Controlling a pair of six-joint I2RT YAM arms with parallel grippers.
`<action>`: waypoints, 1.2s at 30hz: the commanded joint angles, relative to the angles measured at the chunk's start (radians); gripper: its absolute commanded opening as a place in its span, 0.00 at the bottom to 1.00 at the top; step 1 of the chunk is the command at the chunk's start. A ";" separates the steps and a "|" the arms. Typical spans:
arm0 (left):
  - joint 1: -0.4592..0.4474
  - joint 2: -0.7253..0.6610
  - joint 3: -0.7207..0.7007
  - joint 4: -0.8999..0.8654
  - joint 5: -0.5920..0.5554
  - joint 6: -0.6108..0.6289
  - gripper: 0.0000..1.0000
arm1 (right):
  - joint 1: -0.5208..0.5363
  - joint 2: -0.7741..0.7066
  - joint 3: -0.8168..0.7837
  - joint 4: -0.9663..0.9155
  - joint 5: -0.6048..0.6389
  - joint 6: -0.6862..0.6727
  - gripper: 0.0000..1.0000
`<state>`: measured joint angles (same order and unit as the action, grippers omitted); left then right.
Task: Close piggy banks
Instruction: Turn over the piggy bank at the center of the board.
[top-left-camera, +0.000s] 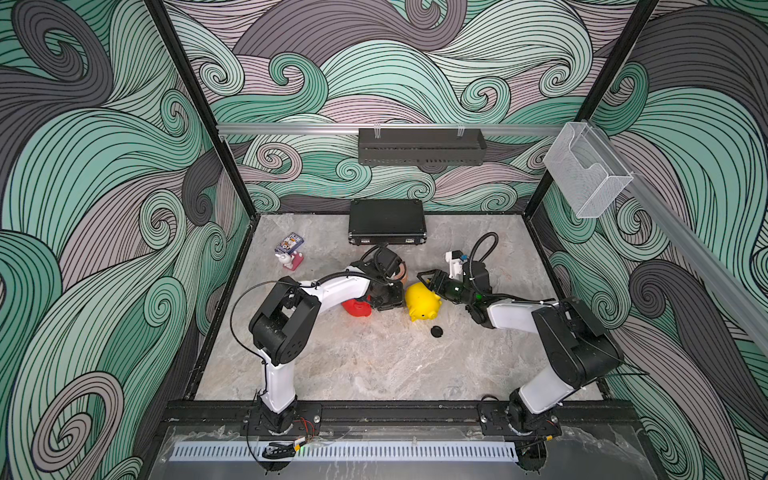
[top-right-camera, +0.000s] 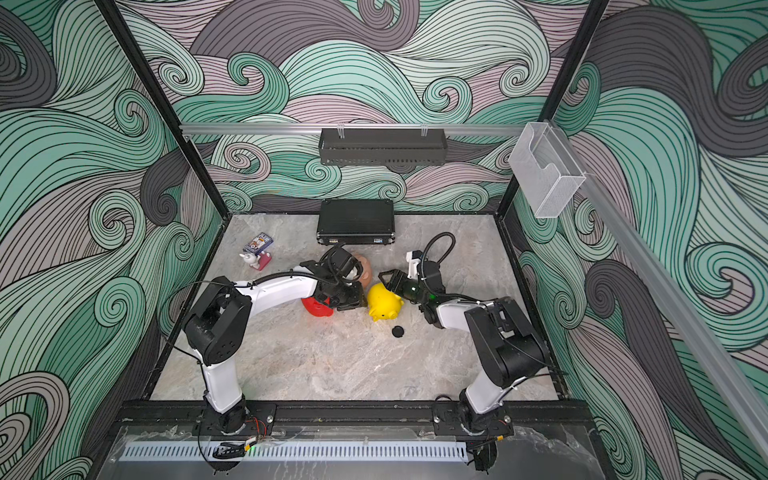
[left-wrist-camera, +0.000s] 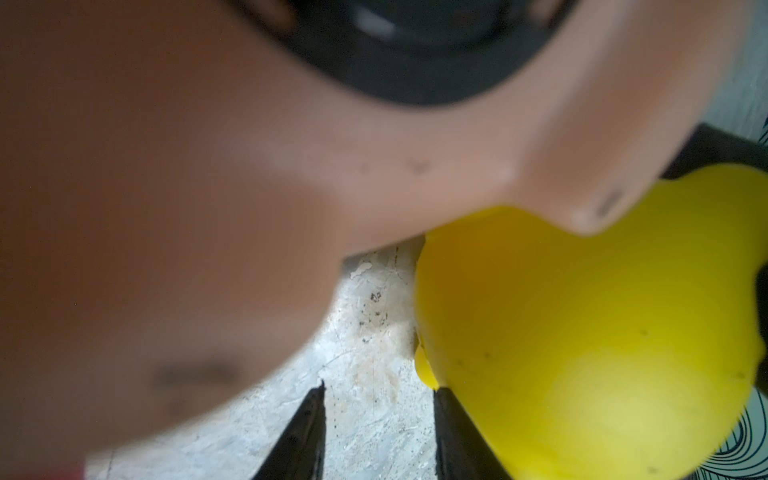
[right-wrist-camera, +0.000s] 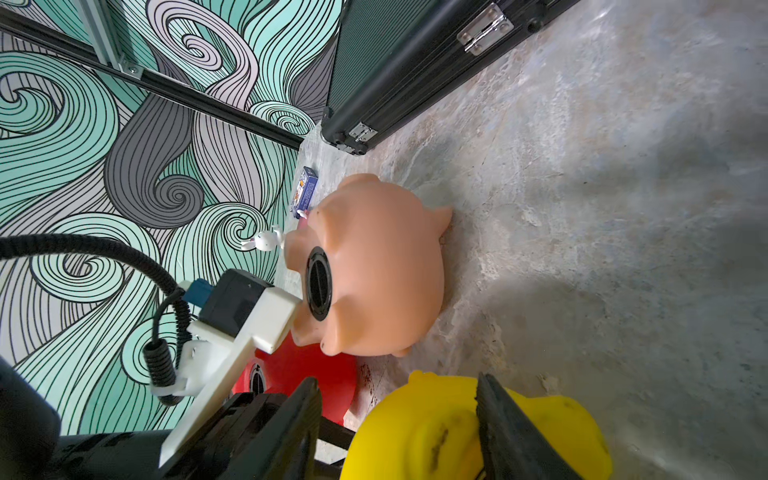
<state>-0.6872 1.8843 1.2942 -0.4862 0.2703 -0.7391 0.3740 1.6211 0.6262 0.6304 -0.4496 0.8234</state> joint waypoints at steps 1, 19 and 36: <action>0.003 0.022 0.050 0.022 0.020 0.014 0.43 | 0.019 -0.038 0.023 -0.064 -0.034 0.000 0.60; 0.003 0.019 0.067 0.000 0.012 0.024 0.43 | 0.044 -0.079 0.038 -0.165 0.000 -0.006 0.58; -0.004 -0.153 0.027 -0.086 0.024 0.115 0.46 | 0.045 -0.069 0.043 -0.187 0.017 -0.026 0.57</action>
<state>-0.6853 1.8069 1.3273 -0.5396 0.2771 -0.6601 0.4122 1.5578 0.6506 0.4561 -0.4450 0.8165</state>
